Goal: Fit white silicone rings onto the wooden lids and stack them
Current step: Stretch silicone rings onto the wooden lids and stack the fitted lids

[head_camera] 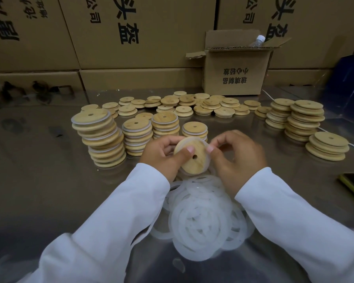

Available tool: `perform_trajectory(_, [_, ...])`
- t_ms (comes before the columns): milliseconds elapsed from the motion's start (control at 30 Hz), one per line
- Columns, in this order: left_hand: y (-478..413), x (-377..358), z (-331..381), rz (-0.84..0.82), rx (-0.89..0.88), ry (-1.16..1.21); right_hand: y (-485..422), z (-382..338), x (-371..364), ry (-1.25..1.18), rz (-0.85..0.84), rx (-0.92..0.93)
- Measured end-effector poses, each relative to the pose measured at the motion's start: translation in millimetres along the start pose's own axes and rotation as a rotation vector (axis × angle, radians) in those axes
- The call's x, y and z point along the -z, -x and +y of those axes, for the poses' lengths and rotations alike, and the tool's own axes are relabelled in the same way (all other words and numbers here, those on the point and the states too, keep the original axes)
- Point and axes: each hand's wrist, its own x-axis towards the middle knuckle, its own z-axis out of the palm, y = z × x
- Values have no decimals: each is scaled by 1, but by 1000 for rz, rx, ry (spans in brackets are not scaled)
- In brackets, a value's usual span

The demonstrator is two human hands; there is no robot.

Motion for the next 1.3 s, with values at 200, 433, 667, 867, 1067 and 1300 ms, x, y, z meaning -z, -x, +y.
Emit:
perform_trajectory(200, [-3, 4, 3, -3, -6, 9, -7, -1, 5, -51, -55, -68])
perform_trajectory(433, [-5, 13, 5, -15, -29, 3, -7, -2, 6, -111, -104, -150])
perform_trajectory(667, [-6, 17, 3, -74, -8, 35, -7, -6, 13, -257, -216, -233])
perform_trajectory(867, [-5, 17, 4, -142, -2, 14, -8, -9, 13, -413, -228, -379])
perform_trajectory(1067, [-3, 15, 4, -134, -15, 6, -8, -13, 15, -455, -253, -416])
perform_trajectory(1300, [-5, 14, 3, -103, -24, 55, -9, -13, 17, -453, -277, -424])
